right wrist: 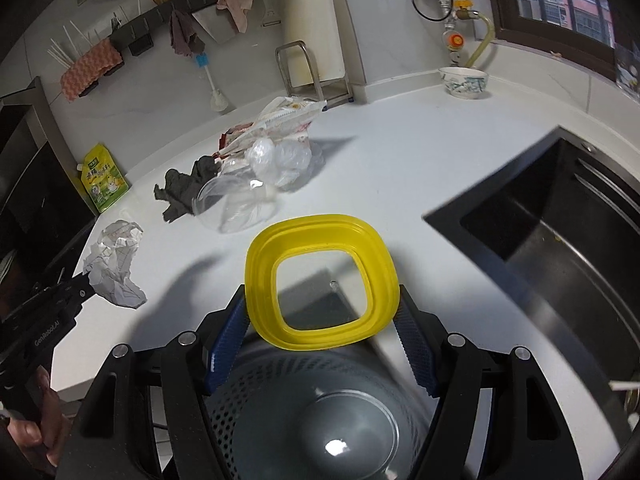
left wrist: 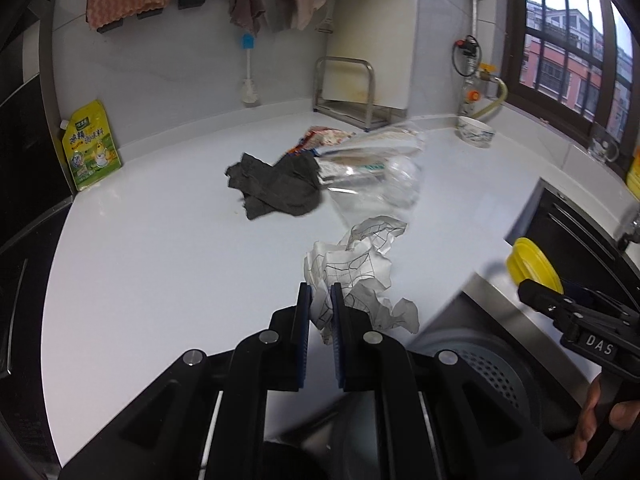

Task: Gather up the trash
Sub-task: 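Carry the lid and paper in both tools over the grey trash bin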

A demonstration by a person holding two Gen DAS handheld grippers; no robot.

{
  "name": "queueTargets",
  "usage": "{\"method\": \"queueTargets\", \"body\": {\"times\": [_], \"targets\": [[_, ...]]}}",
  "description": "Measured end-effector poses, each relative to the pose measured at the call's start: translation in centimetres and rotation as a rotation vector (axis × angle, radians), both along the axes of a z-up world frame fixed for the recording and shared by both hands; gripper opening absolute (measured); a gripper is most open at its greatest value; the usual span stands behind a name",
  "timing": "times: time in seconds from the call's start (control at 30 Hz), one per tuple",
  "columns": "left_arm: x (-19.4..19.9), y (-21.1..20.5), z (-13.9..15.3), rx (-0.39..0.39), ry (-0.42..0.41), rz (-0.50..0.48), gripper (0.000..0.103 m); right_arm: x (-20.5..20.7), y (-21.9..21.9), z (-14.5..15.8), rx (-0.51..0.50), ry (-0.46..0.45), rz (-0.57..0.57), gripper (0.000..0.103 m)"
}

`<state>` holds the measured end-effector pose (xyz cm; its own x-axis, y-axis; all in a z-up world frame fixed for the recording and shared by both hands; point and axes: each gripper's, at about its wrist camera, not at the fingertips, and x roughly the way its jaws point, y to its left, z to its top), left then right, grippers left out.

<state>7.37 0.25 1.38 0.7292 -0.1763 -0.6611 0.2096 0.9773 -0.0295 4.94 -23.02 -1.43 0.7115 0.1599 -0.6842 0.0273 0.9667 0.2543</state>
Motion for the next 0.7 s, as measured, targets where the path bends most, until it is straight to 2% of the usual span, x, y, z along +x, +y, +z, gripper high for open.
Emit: {"method": "queueTargets", "body": {"times": [0.4, 0.57, 0.7], "targets": [[-7.0, -3.0, -2.2, -0.002, 0.034, -0.123, 0.011, -8.5, 1.4, -2.0, -0.008, 0.026, -0.001, 0.068], [-8.2, -3.7, -3.9, 0.009, 0.068, -0.15, 0.011, -10.6, 1.7, -3.6, -0.033, 0.056, -0.004, 0.068], [-8.7, -4.2, -5.1, 0.024, 0.086, -0.162, 0.011, -11.5, 1.6, -5.2, -0.009, 0.092, -0.009, 0.068]]}}
